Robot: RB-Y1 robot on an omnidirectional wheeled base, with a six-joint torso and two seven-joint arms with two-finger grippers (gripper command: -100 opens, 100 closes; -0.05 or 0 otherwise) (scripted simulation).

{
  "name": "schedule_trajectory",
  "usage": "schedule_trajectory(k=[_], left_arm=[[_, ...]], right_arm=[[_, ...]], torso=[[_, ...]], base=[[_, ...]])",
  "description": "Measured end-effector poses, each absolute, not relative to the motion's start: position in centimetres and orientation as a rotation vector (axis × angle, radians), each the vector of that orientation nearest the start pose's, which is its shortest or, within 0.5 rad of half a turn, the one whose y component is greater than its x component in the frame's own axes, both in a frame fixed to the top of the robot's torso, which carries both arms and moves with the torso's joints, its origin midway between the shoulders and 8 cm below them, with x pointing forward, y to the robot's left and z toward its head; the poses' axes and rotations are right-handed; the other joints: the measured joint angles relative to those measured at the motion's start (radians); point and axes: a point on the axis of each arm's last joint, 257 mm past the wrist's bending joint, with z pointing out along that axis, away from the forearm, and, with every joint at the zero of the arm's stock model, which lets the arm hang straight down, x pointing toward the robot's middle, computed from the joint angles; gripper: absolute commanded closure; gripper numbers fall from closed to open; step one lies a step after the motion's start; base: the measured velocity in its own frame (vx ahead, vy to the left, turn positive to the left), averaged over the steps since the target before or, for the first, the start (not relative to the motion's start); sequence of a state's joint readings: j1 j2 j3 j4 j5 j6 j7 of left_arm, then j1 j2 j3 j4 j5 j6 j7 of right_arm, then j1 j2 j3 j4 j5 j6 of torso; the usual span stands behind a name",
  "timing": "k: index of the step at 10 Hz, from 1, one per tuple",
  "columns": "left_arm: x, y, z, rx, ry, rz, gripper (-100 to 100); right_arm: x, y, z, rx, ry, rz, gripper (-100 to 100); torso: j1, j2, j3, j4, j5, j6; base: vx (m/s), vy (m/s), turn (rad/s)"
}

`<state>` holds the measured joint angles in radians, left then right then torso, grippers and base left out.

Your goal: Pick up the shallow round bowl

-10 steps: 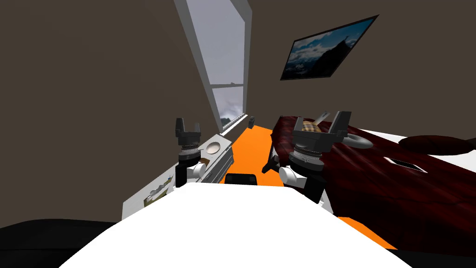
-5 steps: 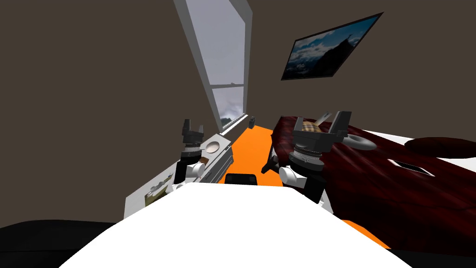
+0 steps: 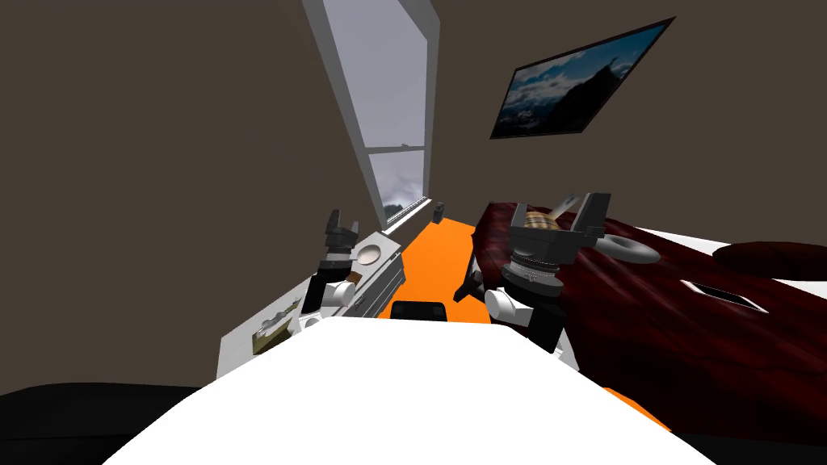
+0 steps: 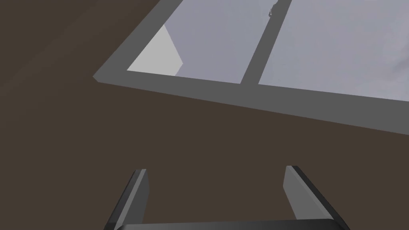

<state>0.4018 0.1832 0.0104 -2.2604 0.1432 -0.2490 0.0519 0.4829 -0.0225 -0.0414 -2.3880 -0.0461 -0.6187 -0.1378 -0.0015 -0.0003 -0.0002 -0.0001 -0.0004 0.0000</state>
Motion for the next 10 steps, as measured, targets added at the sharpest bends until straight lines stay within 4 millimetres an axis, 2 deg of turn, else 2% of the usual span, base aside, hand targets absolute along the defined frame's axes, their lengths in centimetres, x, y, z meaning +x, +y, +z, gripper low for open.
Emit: schedule_trajectory(k=[5,10], left_arm=[[42.0,28.2,-3.7,-0.903,0.919,-1.394,-100],[43.5,28.5,-7.0,-1.012,1.019,-1.367,-100]], right_arm=[[29.4,-28.1,9.6,0.501,0.408,1.481,0],[29.4,-28.1,9.6,0.501,0.408,1.481,0]], torso=[[0.000,-0.001,0.000,0.000,0.000,0.000],[0.001,0.000,0.000,0.000,0.000,0.000]], base=[[0.005,-0.029,0.030],[0.005,-0.023,0.027]])
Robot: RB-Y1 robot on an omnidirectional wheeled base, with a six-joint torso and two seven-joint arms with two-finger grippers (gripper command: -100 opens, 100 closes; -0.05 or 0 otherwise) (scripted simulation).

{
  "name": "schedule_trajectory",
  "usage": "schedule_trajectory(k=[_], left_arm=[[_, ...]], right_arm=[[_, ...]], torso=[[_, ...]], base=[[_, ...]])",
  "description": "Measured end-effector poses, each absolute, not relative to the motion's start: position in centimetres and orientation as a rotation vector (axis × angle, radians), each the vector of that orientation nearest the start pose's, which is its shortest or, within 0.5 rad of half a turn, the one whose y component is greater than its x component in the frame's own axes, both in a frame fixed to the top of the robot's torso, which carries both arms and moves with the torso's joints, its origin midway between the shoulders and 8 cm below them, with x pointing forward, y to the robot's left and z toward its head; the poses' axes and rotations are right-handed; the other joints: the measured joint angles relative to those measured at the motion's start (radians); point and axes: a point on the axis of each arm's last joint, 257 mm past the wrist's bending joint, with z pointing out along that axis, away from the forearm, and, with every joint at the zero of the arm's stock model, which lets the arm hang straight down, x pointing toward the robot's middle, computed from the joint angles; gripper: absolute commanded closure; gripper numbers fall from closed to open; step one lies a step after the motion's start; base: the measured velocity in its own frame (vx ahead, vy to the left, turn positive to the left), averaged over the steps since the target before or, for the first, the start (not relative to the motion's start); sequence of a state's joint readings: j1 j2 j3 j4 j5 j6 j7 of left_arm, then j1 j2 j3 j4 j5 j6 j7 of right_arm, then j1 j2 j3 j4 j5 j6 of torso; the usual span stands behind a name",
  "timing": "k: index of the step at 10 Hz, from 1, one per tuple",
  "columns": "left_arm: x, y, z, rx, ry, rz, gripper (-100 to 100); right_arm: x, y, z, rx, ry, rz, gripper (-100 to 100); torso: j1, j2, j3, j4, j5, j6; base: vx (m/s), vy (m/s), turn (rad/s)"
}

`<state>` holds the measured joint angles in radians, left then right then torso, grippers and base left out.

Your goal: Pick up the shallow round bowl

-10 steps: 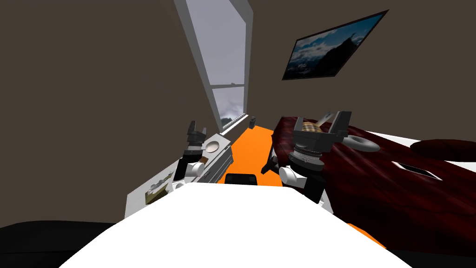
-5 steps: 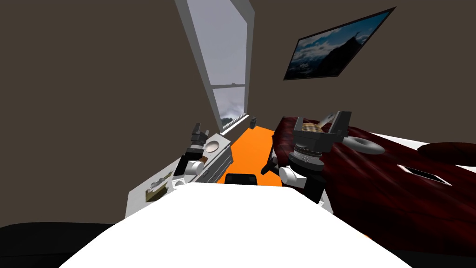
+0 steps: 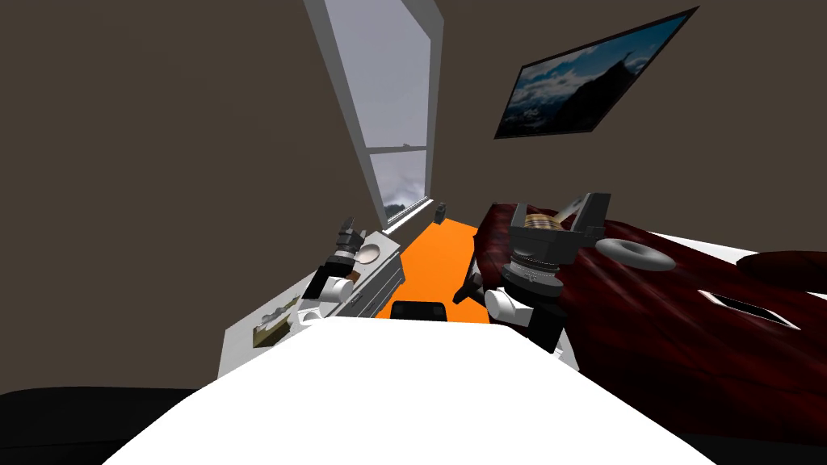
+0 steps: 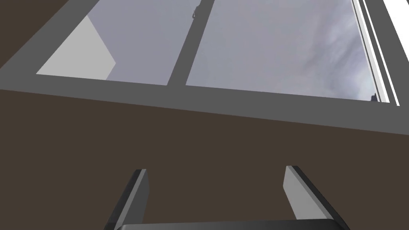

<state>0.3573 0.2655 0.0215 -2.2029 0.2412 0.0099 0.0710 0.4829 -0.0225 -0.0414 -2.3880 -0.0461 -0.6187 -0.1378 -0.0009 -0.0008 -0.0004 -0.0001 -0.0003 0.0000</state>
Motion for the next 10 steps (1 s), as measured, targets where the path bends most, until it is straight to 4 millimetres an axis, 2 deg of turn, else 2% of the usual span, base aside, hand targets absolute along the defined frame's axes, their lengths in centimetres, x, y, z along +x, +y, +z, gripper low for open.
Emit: schedule_trajectory(k=[6,10], left_arm=[[45.2,29.6,-12.3,-1.174,1.164,-1.306,-100],[45.4,30.0,-15.4,-1.264,1.241,-1.259,-100]], right_arm=[[29.4,-28.1,9.6,0.501,0.408,1.481,0],[29.4,-28.1,9.6,0.501,0.408,1.481,0]], torso=[[-0.001,0.000,0.000,0.000,0.000,0.000],[0.000,-0.001,0.000,0.000,0.000,0.000]], base=[[0.010,-0.033,0.032],[0.012,-0.015,0.013]])
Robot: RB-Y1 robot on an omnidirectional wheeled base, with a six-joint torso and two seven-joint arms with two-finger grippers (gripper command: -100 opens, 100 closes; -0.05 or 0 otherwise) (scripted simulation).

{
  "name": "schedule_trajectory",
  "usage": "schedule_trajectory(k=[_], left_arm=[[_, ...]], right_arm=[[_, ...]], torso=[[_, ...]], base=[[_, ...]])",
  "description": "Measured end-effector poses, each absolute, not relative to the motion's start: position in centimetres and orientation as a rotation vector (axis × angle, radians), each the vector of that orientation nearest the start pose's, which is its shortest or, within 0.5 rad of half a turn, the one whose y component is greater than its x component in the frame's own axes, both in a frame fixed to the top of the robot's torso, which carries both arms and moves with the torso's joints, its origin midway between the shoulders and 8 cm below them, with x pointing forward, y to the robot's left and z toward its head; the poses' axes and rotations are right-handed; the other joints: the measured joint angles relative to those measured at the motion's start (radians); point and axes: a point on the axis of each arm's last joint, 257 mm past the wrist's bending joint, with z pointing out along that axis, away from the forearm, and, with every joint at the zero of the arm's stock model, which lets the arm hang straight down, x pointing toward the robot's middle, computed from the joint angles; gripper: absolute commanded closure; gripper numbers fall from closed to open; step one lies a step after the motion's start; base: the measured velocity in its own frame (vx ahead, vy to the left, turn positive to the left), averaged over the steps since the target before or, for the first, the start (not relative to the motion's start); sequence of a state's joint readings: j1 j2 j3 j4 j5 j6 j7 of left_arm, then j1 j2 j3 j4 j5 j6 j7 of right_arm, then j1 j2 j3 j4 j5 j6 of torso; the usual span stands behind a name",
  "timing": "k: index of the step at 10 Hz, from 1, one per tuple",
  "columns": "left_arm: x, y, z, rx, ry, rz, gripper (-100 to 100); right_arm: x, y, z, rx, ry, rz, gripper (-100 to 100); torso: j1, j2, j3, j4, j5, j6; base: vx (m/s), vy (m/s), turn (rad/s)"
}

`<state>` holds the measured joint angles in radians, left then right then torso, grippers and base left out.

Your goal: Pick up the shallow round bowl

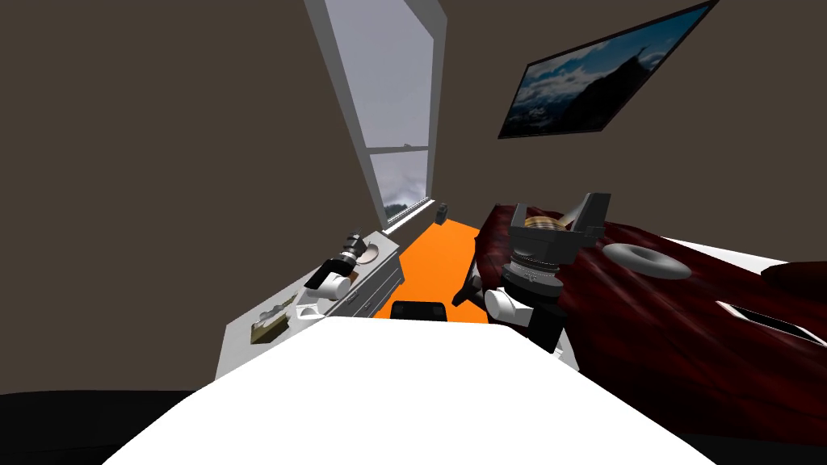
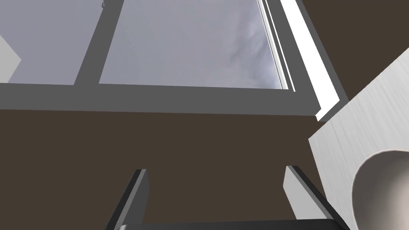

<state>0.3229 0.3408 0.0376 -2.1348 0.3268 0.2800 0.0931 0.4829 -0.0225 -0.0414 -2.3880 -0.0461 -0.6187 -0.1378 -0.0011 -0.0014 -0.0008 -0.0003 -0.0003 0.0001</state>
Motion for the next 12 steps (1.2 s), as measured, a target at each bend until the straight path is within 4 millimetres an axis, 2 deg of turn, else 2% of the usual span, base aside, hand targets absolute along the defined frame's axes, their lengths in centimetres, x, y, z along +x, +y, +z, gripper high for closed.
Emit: schedule_trajectory(k=[6,12], left_arm=[[45.6,30.9,-19.6,-1.395,1.347,-1.176,-100],[44.9,32.4,-24.9,-1.559,1.463,-1.054,-100]], right_arm=[[29.4,-28.1,9.6,0.501,0.408,1.481,0],[29.4,-28.1,9.6,0.501,0.408,1.481,0]], torso=[[0.001,0.000,0.000,0.000,0.000,0.000],[0.000,-0.001,-0.001,0.000,0.000,0.000]], base=[[0.018,-0.021,0.021],[0.025,-0.019,0.014]])
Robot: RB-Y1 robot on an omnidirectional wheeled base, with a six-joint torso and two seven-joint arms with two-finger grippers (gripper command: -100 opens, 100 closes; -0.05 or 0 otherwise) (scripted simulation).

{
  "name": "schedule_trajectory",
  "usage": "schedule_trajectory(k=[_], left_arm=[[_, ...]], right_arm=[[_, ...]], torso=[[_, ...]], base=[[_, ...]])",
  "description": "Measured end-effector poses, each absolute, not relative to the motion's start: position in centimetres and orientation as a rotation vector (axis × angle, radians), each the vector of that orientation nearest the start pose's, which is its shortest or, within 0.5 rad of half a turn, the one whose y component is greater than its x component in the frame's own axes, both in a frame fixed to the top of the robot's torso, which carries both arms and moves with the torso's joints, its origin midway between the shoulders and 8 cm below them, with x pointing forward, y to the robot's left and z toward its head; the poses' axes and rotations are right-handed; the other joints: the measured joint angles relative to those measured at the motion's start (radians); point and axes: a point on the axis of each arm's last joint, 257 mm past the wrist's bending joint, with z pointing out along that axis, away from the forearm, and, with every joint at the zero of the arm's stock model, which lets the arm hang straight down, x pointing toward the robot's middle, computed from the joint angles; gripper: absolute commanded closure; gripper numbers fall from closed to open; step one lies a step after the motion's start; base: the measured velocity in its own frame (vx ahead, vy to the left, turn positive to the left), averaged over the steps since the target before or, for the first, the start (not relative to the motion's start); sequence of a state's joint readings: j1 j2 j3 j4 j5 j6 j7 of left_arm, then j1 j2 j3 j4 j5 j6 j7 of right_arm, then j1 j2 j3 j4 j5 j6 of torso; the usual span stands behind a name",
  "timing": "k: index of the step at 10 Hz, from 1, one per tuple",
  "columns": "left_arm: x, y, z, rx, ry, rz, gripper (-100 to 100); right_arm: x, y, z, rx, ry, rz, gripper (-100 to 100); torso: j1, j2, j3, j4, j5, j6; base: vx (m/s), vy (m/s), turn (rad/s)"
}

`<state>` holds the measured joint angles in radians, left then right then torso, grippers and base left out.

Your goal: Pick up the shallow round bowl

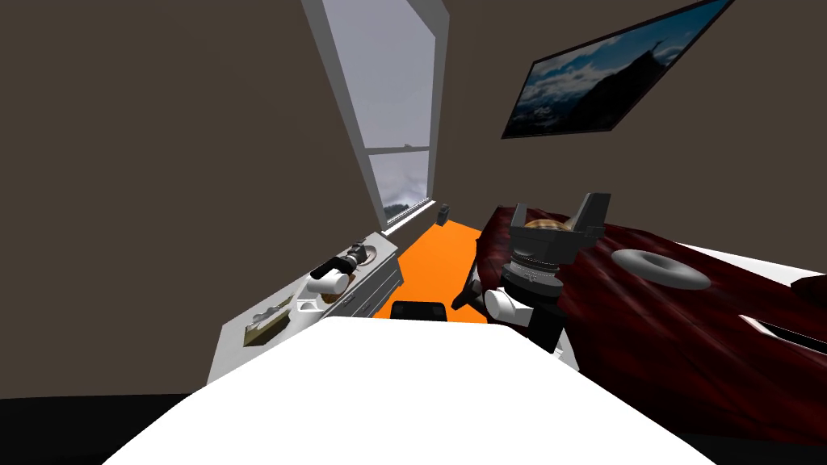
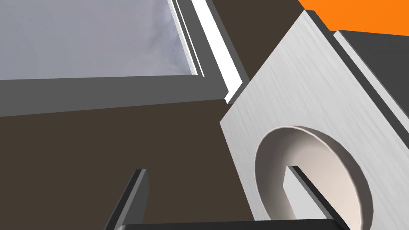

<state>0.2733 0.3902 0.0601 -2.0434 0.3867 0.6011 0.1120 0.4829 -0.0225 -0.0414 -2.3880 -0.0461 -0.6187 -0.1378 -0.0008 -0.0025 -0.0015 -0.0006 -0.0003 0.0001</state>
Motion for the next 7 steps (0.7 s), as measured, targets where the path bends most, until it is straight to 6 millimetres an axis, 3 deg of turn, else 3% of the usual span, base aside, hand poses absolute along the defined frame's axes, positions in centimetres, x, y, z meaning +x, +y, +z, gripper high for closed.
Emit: schedule_trajectory(k=[7], left_arm=[[43.2,34.1,-29.7,-1.729,1.567,-0.906,-100]], right_arm=[[29.4,-28.1,9.6,0.501,0.408,1.481,0]], torso=[[0.000,0.000,0.000,0.000,0.000,0.000]], base=[[0.029,-0.018,0.012]])
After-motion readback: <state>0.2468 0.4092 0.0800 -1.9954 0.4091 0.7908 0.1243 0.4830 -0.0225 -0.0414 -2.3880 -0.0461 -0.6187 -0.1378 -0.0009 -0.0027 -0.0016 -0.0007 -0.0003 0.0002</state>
